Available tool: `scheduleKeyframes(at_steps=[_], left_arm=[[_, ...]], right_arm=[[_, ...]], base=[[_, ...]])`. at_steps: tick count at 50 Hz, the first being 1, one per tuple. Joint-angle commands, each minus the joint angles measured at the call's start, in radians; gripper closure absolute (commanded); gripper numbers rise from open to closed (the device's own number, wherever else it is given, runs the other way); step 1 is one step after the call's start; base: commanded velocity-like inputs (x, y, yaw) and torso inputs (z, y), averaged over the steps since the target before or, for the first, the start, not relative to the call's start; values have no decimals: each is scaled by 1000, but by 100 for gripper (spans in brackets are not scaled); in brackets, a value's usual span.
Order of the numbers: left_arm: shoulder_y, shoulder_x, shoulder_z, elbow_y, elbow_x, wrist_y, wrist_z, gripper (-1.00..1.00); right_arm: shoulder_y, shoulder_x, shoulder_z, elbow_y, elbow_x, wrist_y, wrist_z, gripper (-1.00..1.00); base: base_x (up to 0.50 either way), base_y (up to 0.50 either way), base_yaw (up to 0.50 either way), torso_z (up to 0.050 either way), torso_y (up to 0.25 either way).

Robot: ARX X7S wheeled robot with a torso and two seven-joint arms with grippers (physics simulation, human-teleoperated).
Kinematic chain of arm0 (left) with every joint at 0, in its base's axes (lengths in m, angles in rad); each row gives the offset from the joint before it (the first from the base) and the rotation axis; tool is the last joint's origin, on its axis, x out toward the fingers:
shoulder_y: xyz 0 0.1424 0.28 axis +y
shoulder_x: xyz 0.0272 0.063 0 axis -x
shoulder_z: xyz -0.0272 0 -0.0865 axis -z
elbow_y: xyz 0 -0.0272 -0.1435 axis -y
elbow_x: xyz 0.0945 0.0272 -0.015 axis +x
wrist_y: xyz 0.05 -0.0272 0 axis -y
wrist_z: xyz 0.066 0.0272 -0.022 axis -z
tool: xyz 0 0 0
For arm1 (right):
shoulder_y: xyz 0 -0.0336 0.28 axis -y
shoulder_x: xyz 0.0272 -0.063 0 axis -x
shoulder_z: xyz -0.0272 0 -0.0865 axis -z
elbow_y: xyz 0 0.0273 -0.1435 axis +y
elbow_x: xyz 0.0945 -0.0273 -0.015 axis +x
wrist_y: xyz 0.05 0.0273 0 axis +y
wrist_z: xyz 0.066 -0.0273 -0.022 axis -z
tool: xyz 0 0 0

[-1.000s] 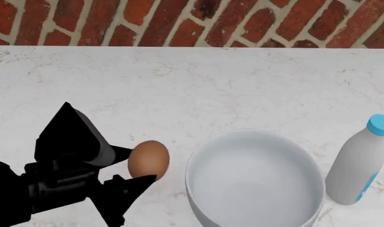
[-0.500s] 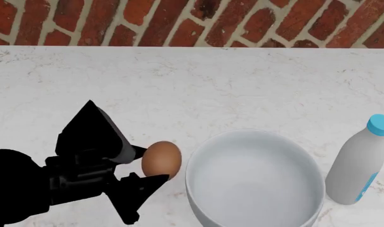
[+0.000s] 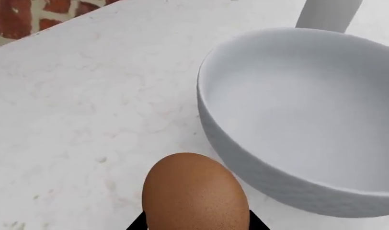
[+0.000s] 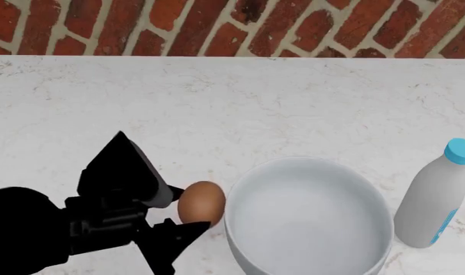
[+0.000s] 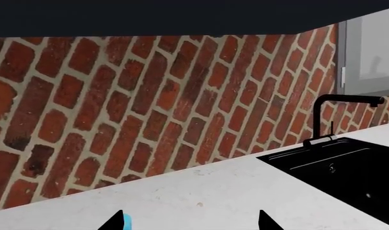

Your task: Place the eggs and milk next to the bowl.

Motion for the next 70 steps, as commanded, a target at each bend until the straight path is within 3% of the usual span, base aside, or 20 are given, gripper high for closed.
scheduleKeyframes(at_steps=[1,24,25,52,70], left_arm=[[11,3,6,-8,-14,2,-12,100],[14,12,15,-53,-1,23,-10,100],[11,9,17,-49,-2,15,-11,-100],[18,-23,-10,12,-39,-6,-35,-100],[12,-95,-163,198,-203,-87,-128,-100]], right_arm=[[-5,-2,5,-1,0,-1,-2,-100],[-1,-3,-7,0,-8,-4,-4,-100],[-1,-3,-8,0,-9,-4,-4,-100],[-21,-14,16,-9,-4,-7,-16,-100],[-9,8,6,-8,23,-17,10,-100]], base=[[0,0,0,0,0],[0,0,0,0,0],[0,0,0,0,0],[0,0,0,0,0],[0,0,0,0,0]])
